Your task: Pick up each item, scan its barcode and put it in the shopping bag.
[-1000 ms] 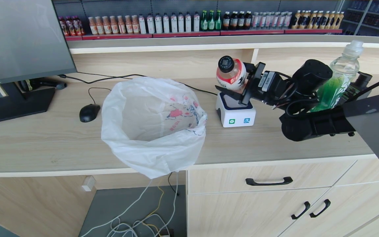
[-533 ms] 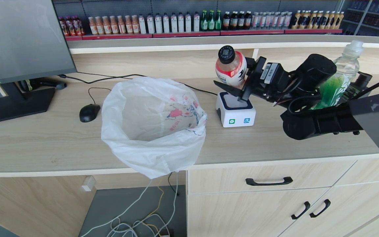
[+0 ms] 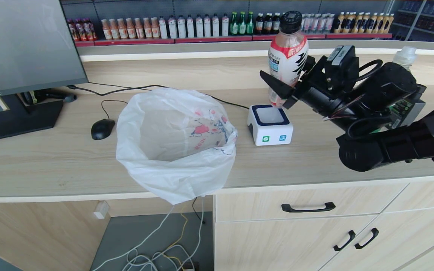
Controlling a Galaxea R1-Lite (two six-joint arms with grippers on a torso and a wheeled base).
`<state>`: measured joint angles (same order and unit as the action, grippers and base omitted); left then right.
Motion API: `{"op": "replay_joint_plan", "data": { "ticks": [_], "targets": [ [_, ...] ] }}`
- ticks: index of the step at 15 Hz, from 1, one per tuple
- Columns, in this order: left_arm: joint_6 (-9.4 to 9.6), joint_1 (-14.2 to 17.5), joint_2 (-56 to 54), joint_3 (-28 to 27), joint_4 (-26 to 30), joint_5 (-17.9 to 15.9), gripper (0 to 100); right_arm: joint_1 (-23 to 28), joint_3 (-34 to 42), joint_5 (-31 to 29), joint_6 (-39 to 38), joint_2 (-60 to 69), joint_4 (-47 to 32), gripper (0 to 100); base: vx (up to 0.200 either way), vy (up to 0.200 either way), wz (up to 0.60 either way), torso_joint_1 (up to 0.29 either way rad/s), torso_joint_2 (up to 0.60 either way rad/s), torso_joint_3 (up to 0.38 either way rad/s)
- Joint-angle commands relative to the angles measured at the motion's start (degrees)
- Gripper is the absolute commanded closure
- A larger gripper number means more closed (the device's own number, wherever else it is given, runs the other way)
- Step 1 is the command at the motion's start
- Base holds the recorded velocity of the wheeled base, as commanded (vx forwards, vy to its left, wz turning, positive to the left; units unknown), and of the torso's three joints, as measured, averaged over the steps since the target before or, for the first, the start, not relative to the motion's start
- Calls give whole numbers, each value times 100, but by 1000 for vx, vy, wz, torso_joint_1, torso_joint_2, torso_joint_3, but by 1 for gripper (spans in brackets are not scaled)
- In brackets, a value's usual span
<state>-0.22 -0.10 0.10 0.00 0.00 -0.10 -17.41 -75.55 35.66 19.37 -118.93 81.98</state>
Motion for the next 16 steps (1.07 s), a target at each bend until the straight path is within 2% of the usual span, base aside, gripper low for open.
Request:
{"op": "replay_joint_plan", "data": {
  "ticks": [1, 3, 6, 8, 11, 12, 16],
  "targets": [
    [-4, 1, -1, 0, 0, 1, 0, -26, 690, -542, -346, 397, 415, 100, 0, 0, 0, 0, 0, 0],
    [-4, 1, -1, 0, 0, 1, 0, -61, 1516, -1061, -803, 643, 802, 100, 0, 0, 0, 0, 0, 0],
    [-4, 1, -1, 0, 0, 1, 0, -114, 2343, -1571, -918, 933, 802, 100, 0, 0, 0, 0, 0, 0],
    [-4, 1, -1, 0, 0, 1, 0, -184, 2457, -2019, -1058, 986, 802, 100, 0, 0, 0, 0, 0, 0],
    [-13, 1, -1, 0, 0, 10, 0, -483, 2413, -3320, -1357, 1003, 802, 100, 0, 0, 0, 0, 0, 0],
    [-4, 1, -1, 0, 0, 10, 0, -729, 2518, -3847, -1682, 1039, 802, 100, 0, 0, 0, 0, 0, 0],
    [-4, 1, -1, 0, 0, 1, 0, -1054, 2835, -3882, -1638, 1153, 802, 100, 0, 0, 0, 0, 0, 0]
  ]
}}
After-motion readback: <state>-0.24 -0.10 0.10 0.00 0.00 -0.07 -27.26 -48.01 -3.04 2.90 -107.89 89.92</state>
